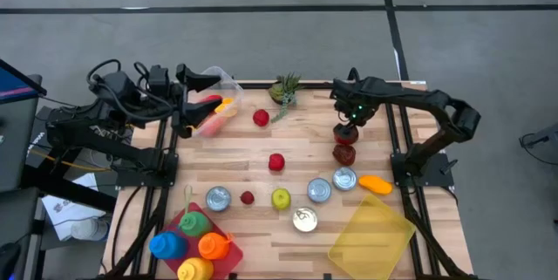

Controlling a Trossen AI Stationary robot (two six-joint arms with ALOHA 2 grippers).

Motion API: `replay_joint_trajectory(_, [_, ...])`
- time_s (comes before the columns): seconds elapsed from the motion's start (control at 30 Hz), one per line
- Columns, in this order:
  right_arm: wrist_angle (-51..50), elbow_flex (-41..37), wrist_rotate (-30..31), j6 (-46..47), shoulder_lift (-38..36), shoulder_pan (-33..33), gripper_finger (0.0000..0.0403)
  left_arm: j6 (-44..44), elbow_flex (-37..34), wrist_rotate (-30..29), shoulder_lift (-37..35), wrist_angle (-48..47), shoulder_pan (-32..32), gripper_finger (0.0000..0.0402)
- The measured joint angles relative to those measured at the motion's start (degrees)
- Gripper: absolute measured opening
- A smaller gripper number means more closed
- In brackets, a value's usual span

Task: Pick & Place Food Item
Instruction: Put the top red apple into the transparent bin

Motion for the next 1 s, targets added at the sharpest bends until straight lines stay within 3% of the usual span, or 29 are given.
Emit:
replay_joint_trajectory(0.27, [7.66,-5.14,-1.41,1.63,-0.45,-3.65,0.0391,-0.09,0.00,0.00,0.80,-0.38,0.00,0.0320])
replay_joint_trajectory(0.43, [11.72,-6.74,-6.67,1.72,-0.46,-4.82,0.0377,-1.95,0.00,-0.02,0.85,-0.46,0.00,0.0319])
replay_joint_trajectory(0.8, [14.05,-8.74,-10.15,4.43,-0.67,-4.89,0.0223,-1.99,0.00,-0.03,0.84,-0.47,0.00,0.0319])
replay_joint_trajectory(1.0, [16.14,-8.77,-10.77,4.26,-0.66,-4.88,0.0161,-1.49,0.00,-1.95,0.85,-0.56,0.00,0.0319])
